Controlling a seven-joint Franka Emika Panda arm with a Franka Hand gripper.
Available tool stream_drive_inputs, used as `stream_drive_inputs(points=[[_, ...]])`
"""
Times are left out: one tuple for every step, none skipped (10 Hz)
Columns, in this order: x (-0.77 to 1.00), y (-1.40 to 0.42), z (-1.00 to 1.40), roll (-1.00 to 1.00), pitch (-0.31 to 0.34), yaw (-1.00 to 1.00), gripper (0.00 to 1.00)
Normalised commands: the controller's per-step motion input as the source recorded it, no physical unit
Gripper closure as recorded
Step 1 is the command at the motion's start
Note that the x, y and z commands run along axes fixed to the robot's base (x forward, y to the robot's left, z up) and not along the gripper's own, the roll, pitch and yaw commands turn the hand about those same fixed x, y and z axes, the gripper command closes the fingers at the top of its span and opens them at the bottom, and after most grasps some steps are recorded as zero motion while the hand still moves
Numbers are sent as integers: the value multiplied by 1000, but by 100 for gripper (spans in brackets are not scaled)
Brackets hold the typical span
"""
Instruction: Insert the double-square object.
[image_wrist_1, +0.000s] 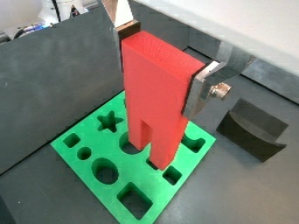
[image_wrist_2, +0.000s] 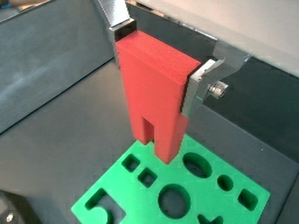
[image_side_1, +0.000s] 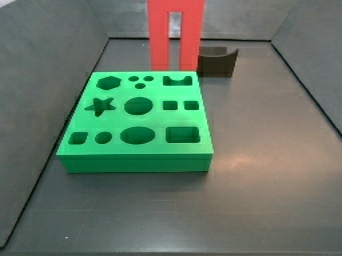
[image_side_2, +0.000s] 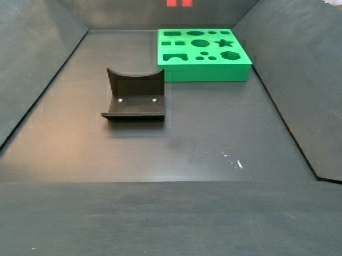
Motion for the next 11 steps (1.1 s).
stream_drive_inputs(points=[[320,471,-851,164,-87,337,100],[326,474,-854,163,-84,334,100],[374,434,-891,147,-60,266,100],[117,0,-760,243,-51,0,100],[0,-211,-566,239,-11,123,100],[-3,-303,-463,103,-46,174,100],[-51,-169,-237,0,-40,137,100],[-60,-166,-94,-3,-30,111,100],[-89,-71,-86,-47,-17,71,100],[-111,-20,-209,-89,-66,17,100],[0,0,-469,-97,-103,0,100]])
